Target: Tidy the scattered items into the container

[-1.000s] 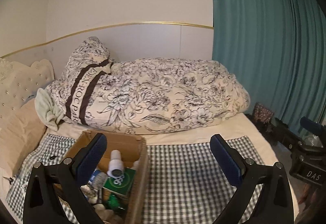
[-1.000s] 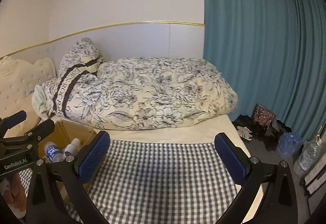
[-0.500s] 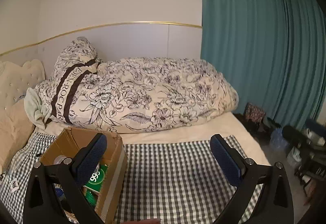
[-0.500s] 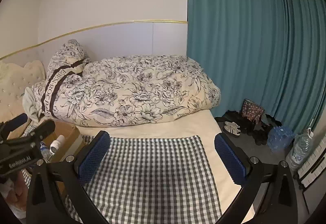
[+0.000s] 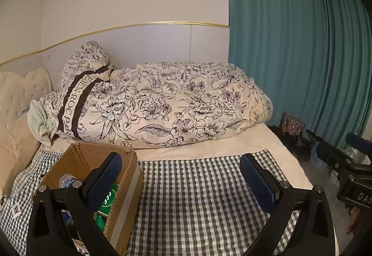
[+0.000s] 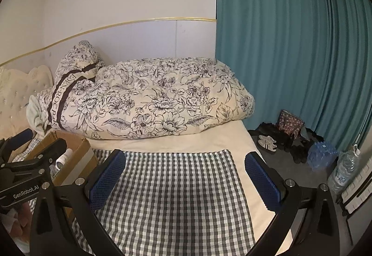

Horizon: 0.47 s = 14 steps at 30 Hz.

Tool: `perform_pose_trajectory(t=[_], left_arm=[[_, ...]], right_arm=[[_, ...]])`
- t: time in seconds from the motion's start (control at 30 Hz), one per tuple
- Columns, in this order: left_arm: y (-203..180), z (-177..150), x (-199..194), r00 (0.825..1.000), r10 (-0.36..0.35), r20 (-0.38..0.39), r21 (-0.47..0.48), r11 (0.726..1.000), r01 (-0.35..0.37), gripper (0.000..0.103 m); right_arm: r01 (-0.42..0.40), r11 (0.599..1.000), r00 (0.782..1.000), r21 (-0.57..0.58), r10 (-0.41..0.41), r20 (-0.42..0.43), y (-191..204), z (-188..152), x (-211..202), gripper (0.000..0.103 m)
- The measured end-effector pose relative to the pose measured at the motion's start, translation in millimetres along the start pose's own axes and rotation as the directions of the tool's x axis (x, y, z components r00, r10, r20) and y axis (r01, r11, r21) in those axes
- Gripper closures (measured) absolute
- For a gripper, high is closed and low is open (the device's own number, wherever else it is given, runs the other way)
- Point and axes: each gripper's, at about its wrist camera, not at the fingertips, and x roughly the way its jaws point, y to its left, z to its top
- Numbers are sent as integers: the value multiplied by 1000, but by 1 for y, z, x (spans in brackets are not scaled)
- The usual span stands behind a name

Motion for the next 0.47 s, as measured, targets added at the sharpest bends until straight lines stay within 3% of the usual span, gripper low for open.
perform_pose_trajectory(t=[0.47], left_arm=[[-6,-3,3,1000,13,-6,15,1000,-13,0]], right_arm=[[-10,1000,1000,-5,10,-15,2,-4,5,0]])
